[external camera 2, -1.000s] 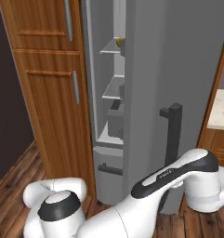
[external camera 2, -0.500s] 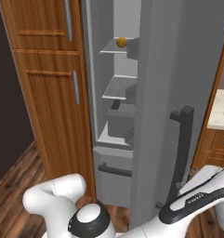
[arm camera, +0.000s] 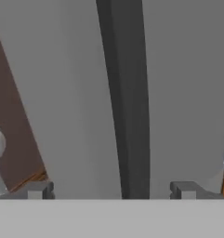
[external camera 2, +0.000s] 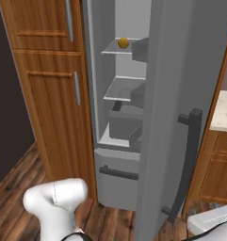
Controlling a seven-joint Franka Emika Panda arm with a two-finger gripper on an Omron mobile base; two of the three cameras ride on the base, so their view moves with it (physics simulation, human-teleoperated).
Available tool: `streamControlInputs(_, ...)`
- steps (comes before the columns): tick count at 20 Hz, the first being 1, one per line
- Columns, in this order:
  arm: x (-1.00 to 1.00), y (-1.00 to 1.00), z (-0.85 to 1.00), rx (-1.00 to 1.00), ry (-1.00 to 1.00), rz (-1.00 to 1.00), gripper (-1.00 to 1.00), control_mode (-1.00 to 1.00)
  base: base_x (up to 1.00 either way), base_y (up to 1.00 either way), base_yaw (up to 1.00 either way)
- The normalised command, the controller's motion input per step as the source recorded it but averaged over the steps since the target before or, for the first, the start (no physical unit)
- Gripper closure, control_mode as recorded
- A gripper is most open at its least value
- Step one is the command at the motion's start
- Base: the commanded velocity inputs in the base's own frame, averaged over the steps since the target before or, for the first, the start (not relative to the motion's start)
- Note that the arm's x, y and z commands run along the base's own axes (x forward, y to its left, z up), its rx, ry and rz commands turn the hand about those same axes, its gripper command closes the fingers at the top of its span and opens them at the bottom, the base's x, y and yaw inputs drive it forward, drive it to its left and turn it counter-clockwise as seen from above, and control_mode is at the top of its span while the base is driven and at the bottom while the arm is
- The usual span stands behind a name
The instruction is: Open the fridge, remove the apple, squash, and steak, and place them on any counter.
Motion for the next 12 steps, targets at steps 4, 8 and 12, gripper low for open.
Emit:
streamControlInputs(4, -0.74, 0.76, 0.18, -0.03, 0.0, -0.49, -1.0, -1.0, 0.0, 0.0, 0.0)
streamControlInputs(8, -0.32, 1.0, 0.69, -0.22, 0.1, -0.29, -1.0, -1.0, 0.0, 0.0, 0.0)
streamControlInputs(12, 0.0, 0.9, 0.99, -0.32, 0.38, -0.21, -1.0, -1.0, 0.0, 0.0, 0.0)
